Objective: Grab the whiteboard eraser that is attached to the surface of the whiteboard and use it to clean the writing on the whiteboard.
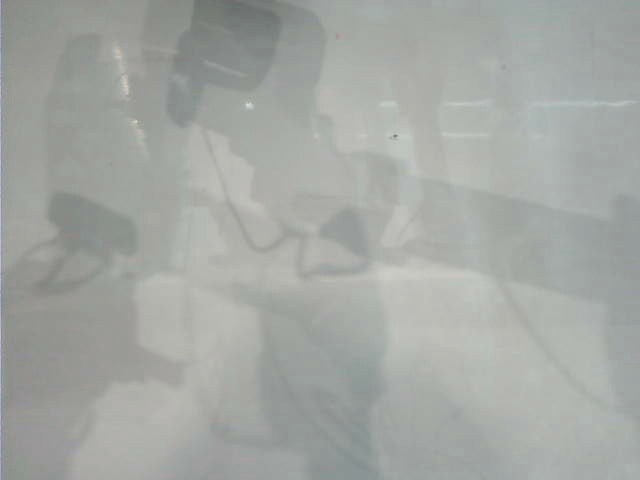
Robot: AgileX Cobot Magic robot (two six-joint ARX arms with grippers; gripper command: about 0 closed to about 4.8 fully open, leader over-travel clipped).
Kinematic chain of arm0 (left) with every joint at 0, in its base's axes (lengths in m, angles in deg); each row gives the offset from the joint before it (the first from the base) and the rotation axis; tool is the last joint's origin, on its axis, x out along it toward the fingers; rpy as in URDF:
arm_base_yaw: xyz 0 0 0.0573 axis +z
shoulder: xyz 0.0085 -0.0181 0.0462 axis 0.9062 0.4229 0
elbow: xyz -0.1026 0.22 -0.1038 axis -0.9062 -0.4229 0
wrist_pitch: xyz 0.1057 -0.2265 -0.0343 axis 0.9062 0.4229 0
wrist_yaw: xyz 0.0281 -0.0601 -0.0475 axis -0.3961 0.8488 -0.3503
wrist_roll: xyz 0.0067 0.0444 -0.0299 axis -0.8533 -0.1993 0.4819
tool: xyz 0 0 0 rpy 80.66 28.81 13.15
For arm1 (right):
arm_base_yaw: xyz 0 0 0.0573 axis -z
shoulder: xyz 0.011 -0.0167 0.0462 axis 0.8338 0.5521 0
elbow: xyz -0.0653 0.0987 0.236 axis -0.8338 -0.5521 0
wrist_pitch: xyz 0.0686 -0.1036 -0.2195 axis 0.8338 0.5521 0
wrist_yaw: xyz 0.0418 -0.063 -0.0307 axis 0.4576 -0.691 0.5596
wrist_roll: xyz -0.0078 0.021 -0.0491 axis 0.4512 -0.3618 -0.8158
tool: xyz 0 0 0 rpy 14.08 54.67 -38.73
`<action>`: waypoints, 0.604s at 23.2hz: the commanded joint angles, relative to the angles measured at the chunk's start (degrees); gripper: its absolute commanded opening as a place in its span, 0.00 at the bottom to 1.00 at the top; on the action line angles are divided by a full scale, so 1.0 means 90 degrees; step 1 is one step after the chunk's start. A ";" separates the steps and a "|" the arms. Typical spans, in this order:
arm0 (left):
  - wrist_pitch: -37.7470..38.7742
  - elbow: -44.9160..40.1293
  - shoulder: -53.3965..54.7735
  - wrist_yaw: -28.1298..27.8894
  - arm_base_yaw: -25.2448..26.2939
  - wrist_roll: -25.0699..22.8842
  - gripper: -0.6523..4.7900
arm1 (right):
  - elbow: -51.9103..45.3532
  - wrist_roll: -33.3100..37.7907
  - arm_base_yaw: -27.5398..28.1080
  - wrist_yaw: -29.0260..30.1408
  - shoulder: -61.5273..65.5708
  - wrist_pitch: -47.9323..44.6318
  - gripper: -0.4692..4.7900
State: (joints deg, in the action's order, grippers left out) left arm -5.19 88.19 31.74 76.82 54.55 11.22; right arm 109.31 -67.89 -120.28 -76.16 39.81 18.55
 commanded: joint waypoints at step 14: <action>-0.0952 -0.0476 -0.0002 -0.0019 0.0000 0.0338 0.12 | -0.2902 0.5467 0.0238 0.2557 -0.4981 0.1260 0.47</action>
State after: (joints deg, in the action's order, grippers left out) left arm -10.96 84.70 31.72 76.77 54.55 12.37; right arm 85.09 -19.30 -118.11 -54.52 -2.86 33.54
